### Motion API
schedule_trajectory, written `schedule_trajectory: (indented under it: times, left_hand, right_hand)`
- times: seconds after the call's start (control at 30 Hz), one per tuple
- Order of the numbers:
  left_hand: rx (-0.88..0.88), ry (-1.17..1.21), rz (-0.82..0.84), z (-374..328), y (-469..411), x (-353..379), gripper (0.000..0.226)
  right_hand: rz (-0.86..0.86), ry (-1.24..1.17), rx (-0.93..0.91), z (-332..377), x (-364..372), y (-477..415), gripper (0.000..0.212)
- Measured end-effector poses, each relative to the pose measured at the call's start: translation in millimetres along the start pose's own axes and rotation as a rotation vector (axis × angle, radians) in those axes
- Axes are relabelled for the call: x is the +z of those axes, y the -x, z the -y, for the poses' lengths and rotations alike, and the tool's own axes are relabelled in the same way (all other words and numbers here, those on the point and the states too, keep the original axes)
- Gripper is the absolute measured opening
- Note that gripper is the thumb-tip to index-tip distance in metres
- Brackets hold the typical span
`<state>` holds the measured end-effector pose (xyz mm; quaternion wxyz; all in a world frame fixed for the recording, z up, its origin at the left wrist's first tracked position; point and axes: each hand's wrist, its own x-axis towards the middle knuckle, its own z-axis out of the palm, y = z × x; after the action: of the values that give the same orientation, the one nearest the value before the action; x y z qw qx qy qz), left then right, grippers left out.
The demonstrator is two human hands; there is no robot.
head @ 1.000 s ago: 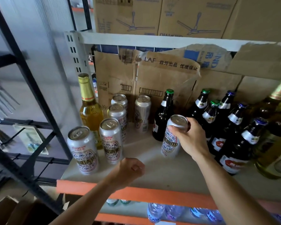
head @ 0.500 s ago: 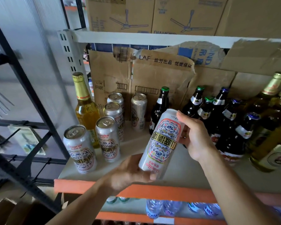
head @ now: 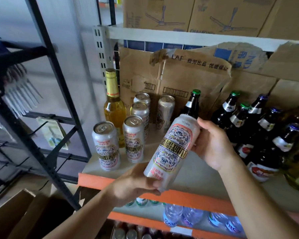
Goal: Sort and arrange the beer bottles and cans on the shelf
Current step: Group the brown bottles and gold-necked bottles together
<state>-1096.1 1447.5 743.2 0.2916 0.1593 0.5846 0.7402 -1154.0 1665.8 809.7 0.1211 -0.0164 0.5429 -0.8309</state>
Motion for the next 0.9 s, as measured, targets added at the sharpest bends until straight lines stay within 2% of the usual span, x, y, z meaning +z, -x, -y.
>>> schedule_trajectory:
  times: [0.07, 0.1, 0.17, 0.4, 0.5, 0.6, 0.63, 0.73, 0.8, 0.9]
  left_hand:
    - [-0.024, 0.155, 0.055, 1, 5, -2, 0.070]
    - [-0.027, 0.190, 0.084, 1, 6, -3, 0.072]
    - [-0.029, 0.196, 0.123, 2, 6, -4, 0.074]
    - [-0.037, 0.224, 0.144, 13, 8, -4, 0.078]
    - [-0.009, 0.187, -0.029, 10, 6, 3, 0.075]
    - [0.007, 0.107, -0.204, 11, 1, 7, 0.081]
    - [0.009, 0.091, -0.229, 12, -1, 7, 0.082]
    - [-0.001, 0.115, -0.207, 12, -3, 7, 0.070]
    - [-0.011, 0.169, -0.150, 11, -1, 6, 0.064]
    - [-0.008, 0.235, -0.076, 17, 0, 0, 0.074]
  right_hand:
    - [0.110, -0.128, 0.033, -2, 4, 1, 0.067]
    - [0.147, -0.163, 0.041, -4, 6, 0, 0.065]
    - [0.177, -0.174, 0.043, -7, 8, -3, 0.059]
    - [0.231, -0.134, 0.049, -6, 7, 0, 0.078]
    - [0.104, 0.054, 0.002, -2, 16, 2, 0.072]
    - [-0.147, 0.302, -0.027, 1, 26, 2, 0.035]
    - [-0.213, 0.365, -0.039, 0, 28, 1, 0.035]
    - [-0.259, 0.482, -0.042, -1, 30, 1, 0.063]
    - [-0.179, 0.417, -0.027, 2, 31, 5, 0.055]
    - [-0.031, 0.137, 0.001, 5, 25, 10, 0.040]
